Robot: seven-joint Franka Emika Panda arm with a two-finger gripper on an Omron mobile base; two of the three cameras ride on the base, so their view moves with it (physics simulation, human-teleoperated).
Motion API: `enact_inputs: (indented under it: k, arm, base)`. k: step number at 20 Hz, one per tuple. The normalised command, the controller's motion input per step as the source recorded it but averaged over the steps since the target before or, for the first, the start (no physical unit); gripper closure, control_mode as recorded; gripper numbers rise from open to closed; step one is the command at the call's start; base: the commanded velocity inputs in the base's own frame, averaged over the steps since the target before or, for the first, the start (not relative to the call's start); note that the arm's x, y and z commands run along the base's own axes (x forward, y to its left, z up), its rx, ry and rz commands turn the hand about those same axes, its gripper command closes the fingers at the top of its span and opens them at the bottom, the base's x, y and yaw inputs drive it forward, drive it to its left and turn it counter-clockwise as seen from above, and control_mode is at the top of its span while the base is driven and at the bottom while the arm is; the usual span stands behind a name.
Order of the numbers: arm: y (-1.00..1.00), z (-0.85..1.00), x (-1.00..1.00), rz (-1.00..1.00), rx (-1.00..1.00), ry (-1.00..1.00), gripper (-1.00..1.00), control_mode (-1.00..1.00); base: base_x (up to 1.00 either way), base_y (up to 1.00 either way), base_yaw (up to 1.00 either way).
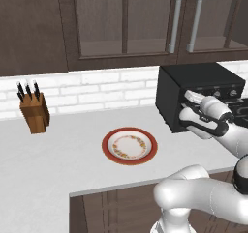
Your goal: Pick up the kebab skewer and baguette bread, and place them inside the toaster oven. Close the toaster oven door and start by setting the timer.
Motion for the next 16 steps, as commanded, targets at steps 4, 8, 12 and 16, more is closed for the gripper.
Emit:
enact_inputs:
  k: [4, 8, 12, 16]
  arm:
    - [-0.01, -0.01, 0.0, 0.0, 0.13, -0.03, 1.0, -1.0]
    - [-0.03, -0.03, 0.0, 0.0, 0.13, -0.03, 1.0, -1.0]
    - [-0.01, -0.06, 0.0, 0.0, 0.13, -0.03, 1.0, -1.0]
    - [0.0, -0.01, 0.0, 0.0, 0.12, -0.03, 1.0, -1.0]
  base:
    - [0.0, 0.0, 0.0]
    - [0.0, 0.0, 0.0]
    - [0.0, 0.0, 0.0]
    - [0.0, 0.0, 0.0]
